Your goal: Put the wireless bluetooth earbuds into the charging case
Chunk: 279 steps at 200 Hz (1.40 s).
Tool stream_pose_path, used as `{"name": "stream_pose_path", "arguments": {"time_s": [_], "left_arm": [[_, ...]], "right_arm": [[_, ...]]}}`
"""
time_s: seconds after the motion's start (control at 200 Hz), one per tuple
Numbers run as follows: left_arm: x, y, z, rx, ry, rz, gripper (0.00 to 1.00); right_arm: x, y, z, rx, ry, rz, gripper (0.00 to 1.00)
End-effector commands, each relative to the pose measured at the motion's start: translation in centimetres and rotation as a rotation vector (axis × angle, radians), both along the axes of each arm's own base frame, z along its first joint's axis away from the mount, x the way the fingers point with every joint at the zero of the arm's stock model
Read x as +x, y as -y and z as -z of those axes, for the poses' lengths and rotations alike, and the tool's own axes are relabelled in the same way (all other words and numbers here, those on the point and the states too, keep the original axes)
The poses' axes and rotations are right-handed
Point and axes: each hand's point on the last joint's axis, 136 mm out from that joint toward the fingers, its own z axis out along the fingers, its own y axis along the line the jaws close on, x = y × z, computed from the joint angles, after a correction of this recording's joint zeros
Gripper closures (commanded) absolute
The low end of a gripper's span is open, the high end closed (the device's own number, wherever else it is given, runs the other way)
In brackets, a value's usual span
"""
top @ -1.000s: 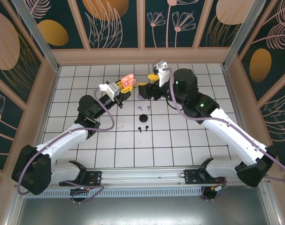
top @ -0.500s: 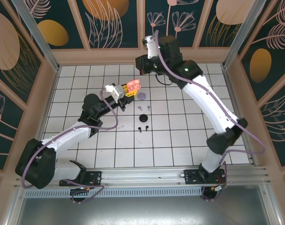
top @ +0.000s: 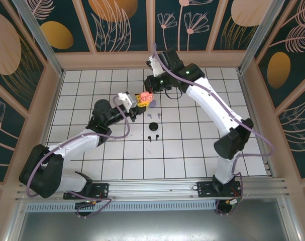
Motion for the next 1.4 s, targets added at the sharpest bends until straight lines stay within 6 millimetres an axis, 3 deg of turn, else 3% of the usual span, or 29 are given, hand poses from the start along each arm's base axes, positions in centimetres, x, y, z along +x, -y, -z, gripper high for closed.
{"name": "stream_pose_path", "arguments": {"time_s": [0.0,0.09,0.185,0.25,0.315,0.415,0.601,0.766,0.806,0.841,0.856,1.096,1.256,1.391], "left_arm": [[0.9,0.0,-2.4,-0.033,0.066,-0.030,1.00],[1.1,0.1,-2.5,-0.048,0.051,-0.033,1.00],[1.3,0.0,-2.4,-0.076,-0.003,-0.040,1.00],[2.0,-0.4,-1.9,-0.104,-0.074,-0.080,1.00],[2.7,-0.7,-0.8,-0.116,-0.154,-0.118,1.00],[4.4,-1.3,1.9,-0.106,-0.317,-0.206,1.00],[7.2,-2.4,7.1,-0.104,-0.628,-0.283,1.00],[10.6,-4.4,12.2,-0.135,-0.911,-0.310,1.00],[11.2,-4.5,12.8,-0.124,-0.948,-0.307,1.00],[11.3,-4.5,15.2,-0.091,-1.011,-0.319,1.00],[12.0,-4.4,14.8,-0.093,-1.003,-0.316,1.00],[14.3,-4.8,20.9,-0.022,-1.183,-0.349,1.00],[15.0,-6.8,23.6,-0.028,-1.257,-0.412,1.00],[15.4,-7.9,25.3,-0.012,-1.295,-0.430,0.93]], "right_arm": [[-4.8,1.0,-1.1,0.018,-0.028,-0.069,1.00],[-4.6,3.0,-2.3,0.045,0.018,0.027,1.00],[-1.4,7.2,-4.2,0.114,0.090,0.272,1.00],[0.0,10.0,-4.6,0.173,0.131,0.413,0.94],[0.2,11.7,-3.7,0.202,0.144,0.497,0.82],[-0.4,12.7,-1.2,0.215,0.133,0.546,0.76],[-2.9,13.9,4.5,0.220,0.067,0.572,0.68],[-4.8,14.7,7.3,0.215,0.035,0.584,0.60],[-5.1,14.8,7.5,0.212,0.032,0.581,0.57],[-5.4,14.9,7.7,0.207,0.032,0.579,0.55],[-5.5,14.9,7.7,0.206,0.032,0.577,0.54],[-6.8,14.2,7.4,0.182,0.032,0.556,0.49],[-7.2,13.1,6.7,0.154,0.045,0.552,0.46],[-7.4,11.8,6.8,0.120,0.033,0.544,0.45]]}}
